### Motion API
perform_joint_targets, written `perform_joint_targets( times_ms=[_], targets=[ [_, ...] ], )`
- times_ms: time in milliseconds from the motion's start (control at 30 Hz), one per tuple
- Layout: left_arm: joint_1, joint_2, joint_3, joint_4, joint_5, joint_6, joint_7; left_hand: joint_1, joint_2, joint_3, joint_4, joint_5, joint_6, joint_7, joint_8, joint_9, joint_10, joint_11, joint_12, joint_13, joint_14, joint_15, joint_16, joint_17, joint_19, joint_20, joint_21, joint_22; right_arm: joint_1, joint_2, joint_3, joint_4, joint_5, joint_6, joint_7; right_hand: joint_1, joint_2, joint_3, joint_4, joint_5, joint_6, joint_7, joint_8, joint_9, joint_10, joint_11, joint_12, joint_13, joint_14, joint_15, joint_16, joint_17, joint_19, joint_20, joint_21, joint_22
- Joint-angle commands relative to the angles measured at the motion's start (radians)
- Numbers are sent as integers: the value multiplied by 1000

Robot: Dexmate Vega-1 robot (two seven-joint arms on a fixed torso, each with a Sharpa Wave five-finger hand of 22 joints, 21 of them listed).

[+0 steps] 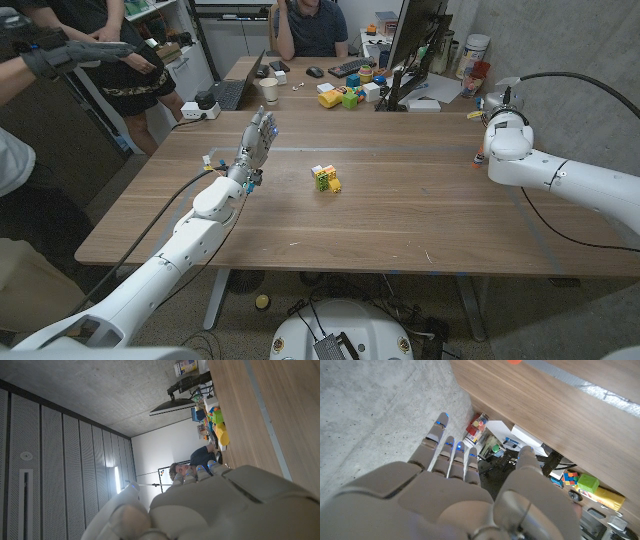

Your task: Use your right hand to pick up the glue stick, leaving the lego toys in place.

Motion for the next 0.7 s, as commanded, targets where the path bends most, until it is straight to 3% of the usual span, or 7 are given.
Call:
perform_joint_targets(
  times_ms=[33, 300, 700],
  targets=[
    [-2, 3, -2, 1, 4, -1, 1, 2, 68, -4, -3, 4, -34, 1, 2, 2, -118, 6, 5, 2, -148, -1, 3, 4, -25, 3, 3, 3, 30, 19, -40, 35, -5, 28, 82, 1, -7, -6, -3, 7, -4, -5, -5, 3, 7, -6, -2, 5, 17, -6, 3, 3, 31, -6, 14, 3],
    [-13, 4, 1, 11, 10, 0, -5, 3, 68, -5, -3, 5, -33, 1, 2, 2, -118, 2, 5, 2, -149, -2, 3, 4, -25, 2, 3, 3, 80, 17, -83, 48, -17, 55, 205, 19, -11, -7, -10, 11, -10, -17, -11, 2, 7, -6, -9, 5, 40, -14, 0, 3, 93, -24, 29, 4],
    [-25, -8, 1, 33, 6, -20, -21, 4, 66, -7, -4, 5, -33, 1, 2, 2, -117, 4, 5, 2, -149, -1, 3, 4, -25, 2, 2, 3, 145, 27, -116, 100, -9, 137, 368, 63, 0, 3, -23, 21, 10, -19, -7, 2, -2, -6, -17, 5, 41, -8, -9, 2, 140, -30, 37, 4]
  ],
)
